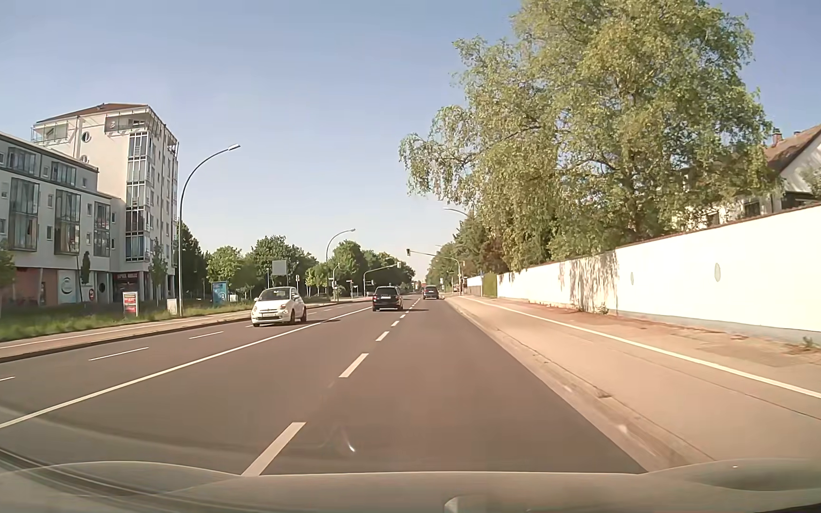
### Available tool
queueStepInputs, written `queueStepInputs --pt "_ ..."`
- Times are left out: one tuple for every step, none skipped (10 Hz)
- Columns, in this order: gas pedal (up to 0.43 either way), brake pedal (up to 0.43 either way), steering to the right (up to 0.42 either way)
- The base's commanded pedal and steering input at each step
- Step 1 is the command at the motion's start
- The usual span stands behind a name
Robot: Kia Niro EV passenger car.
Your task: Follow the waypoints while adhering to traffic rules and regulations
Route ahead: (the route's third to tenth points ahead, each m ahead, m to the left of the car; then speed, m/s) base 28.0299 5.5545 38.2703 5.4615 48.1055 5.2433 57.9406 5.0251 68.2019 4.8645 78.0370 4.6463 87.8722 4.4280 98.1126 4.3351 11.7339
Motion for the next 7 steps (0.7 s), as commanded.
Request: queueStepInputs --pt "0.067 0.0 -0.006" --pt "0.079 0.0 -0.006" --pt "0.087 0.0 -0.006" --pt "0.087 0.0 -0.007" --pt "0.087 0.0 -0.007" --pt "0.087 0.0 -0.008" --pt "0.087 0.0 -0.007"
